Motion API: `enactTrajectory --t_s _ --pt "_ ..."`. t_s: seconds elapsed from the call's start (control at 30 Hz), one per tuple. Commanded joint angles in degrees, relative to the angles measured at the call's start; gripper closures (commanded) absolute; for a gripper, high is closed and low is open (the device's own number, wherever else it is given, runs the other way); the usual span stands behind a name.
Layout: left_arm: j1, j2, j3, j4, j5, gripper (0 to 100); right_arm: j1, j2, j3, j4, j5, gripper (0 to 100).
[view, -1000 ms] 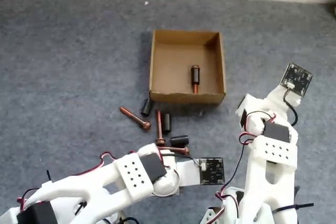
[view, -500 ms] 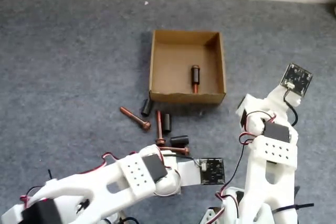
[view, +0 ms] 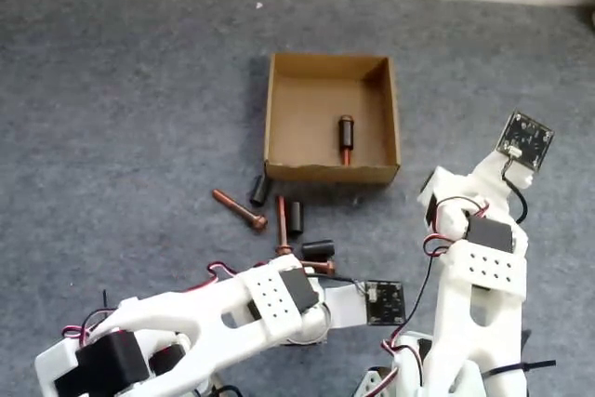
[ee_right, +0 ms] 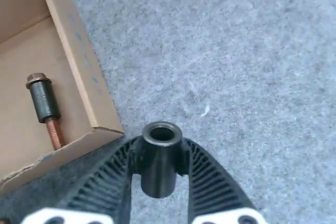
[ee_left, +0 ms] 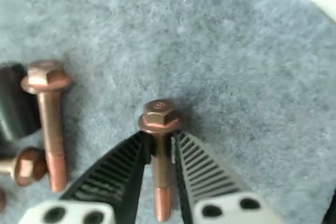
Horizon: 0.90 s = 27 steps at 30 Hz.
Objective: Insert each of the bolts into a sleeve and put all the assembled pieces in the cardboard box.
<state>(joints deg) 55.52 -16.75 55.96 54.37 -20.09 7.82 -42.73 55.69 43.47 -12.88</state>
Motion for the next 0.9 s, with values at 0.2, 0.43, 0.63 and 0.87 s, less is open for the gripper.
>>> enactTrajectory --t_s 0.2,0.43,0.63,0.87 --pt "-2.0 -3.6 -2.9 5.0 0.5 100 -0.4 -2.2 -0.9 -1.7 -0.1 99.4" --pt "-14.3 -20.9 -2.7 10.9 4.3 100 -4.1 -8.6 -0.7 2.4 -0.1 99.4" --pt "-20.2 -38.6 -2.7 15.5 8.8 100 -11.5 -17.6 -0.6 8.7 -0.4 99.4" --pt "-26.9 -55.8 0.7 13.4 22.8 100 -20.3 -18.8 2.3 9.8 -0.5 99.4"
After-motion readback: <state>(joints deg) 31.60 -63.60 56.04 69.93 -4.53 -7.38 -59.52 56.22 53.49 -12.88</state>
